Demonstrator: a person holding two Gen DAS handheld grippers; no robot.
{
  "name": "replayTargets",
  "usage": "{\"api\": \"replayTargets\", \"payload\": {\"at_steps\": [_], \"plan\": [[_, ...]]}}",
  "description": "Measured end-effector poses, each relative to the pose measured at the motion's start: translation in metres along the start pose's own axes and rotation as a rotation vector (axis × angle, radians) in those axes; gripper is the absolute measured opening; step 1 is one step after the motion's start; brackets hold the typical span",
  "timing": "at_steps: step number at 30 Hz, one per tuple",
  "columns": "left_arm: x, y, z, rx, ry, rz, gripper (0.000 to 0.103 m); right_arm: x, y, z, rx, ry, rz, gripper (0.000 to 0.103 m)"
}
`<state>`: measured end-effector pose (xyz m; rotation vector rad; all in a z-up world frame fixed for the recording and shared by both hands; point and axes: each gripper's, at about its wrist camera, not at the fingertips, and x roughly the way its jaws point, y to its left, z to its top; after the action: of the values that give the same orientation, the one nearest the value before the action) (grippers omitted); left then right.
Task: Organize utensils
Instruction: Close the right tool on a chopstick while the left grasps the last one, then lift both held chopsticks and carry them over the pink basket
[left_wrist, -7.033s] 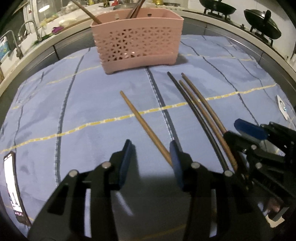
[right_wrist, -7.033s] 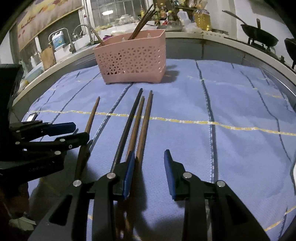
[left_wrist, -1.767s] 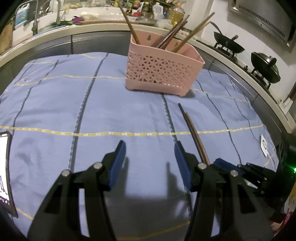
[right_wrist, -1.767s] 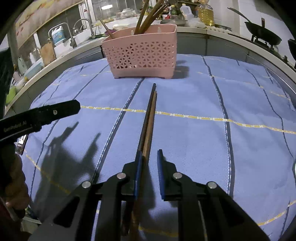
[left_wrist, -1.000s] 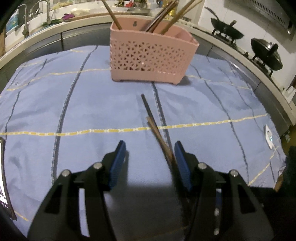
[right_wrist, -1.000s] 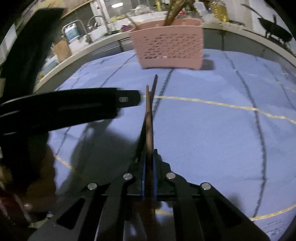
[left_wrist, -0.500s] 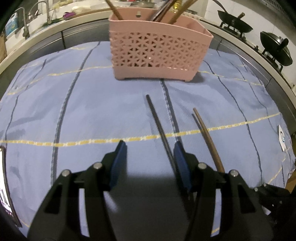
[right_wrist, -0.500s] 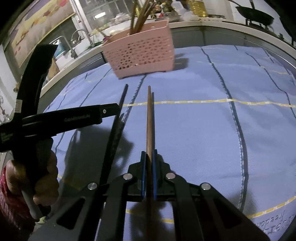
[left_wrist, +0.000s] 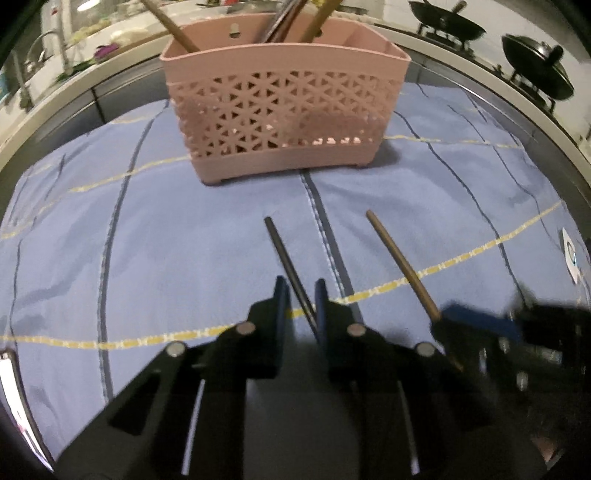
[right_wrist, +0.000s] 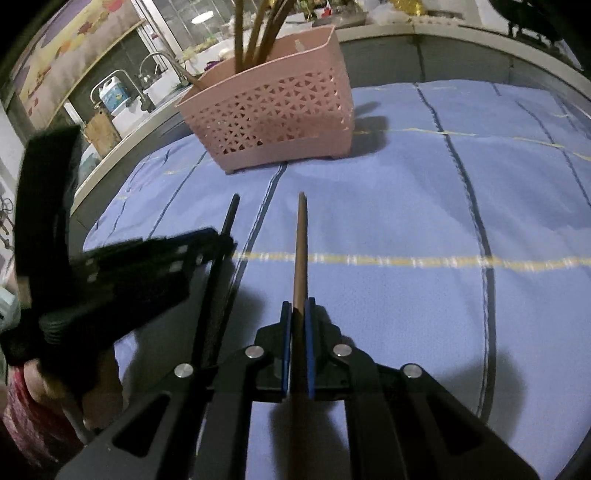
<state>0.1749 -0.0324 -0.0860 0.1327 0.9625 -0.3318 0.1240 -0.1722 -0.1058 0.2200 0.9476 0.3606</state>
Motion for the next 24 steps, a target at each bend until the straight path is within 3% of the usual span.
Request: {"api": "replayTargets", "payload": {"at_steps": [5, 10, 15, 17, 18, 19, 20, 24], "plan": [[0.003, 0.007, 0.005, 0.019, 0.000, -0.021, 0.021, 0.011, 0.003, 0.021, -0.051, 0.013, -0.023, 0.008], [0.006, 0.008, 0.007, 0.022, -0.012, -0.044, 0.041, 0.022, 0.007, 0.036, -0.093, 0.019, -0.038, 0.008], [0.011, 0.001, 0.010, 0.060, -0.037, -0.018, 0.041, 0.030, 0.008, 0.043, -0.113, 0.001, -0.032, 0.008], [0.012, -0.003, 0.011, 0.078, -0.045, -0.016, 0.037, 0.032, 0.011, 0.043, -0.142, -0.015, -0.029, 0.007], [0.013, -0.004, 0.012, 0.088, -0.048, -0.015, 0.030, 0.034, 0.013, 0.043, -0.158, -0.021, -0.033, 0.007], [0.013, -0.004, 0.013, 0.089, -0.047, -0.017, 0.015, 0.034, 0.012, 0.043, -0.162, -0.022, -0.029, 0.006], [0.013, -0.003, 0.014, 0.085, -0.039, -0.034, 0.010, 0.034, 0.011, 0.044, -0.150, -0.017, -0.016, 0.005], [0.010, 0.000, 0.015, 0.051, -0.015, -0.100, 0.005, 0.017, 0.009, 0.048, -0.105, -0.062, 0.018, 0.005]]}}
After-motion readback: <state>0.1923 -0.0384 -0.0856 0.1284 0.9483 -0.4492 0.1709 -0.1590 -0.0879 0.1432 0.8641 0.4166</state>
